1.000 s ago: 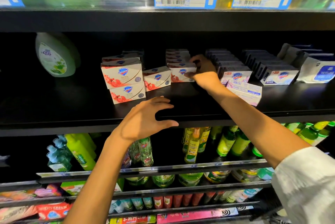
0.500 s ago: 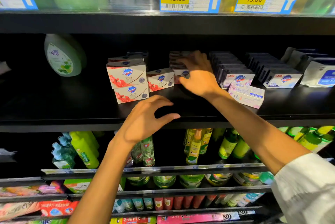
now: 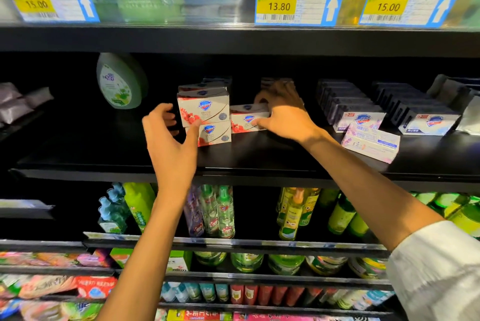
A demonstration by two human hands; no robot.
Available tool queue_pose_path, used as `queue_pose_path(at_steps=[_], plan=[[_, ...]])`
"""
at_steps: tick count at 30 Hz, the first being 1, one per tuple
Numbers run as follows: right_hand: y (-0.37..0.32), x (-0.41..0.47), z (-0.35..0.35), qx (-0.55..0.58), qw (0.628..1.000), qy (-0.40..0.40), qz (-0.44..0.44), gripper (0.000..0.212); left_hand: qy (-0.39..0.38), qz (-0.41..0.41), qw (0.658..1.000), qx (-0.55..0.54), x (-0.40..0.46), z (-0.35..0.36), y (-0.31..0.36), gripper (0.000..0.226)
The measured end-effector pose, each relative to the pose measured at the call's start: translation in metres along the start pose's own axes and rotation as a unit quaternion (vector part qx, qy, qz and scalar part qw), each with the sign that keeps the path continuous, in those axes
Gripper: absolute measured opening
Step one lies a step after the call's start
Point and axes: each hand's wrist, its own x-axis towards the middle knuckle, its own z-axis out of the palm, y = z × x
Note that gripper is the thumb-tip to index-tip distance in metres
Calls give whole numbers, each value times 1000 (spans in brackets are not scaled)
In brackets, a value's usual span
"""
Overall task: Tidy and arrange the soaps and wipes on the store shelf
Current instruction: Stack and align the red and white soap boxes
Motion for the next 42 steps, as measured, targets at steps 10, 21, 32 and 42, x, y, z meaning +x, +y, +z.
queue_pose_path(at_steps=[10, 21, 32, 42], plan=[[6, -22, 8, 149, 987, 7, 53, 40, -33, -12, 999, -17, 17, 14, -6, 50], [16, -46, -7, 332, 933, 65, 120, 40, -23, -7, 998, -62, 13, 5, 6, 44], [68, -68, -16, 361, 910, 27, 201, 38, -88, 13, 990, -113, -23, 1, 24, 46], [65, -55, -13, 348, 909, 47, 227, 46, -208, -1, 973, -99, -50, 14, 25, 42]])
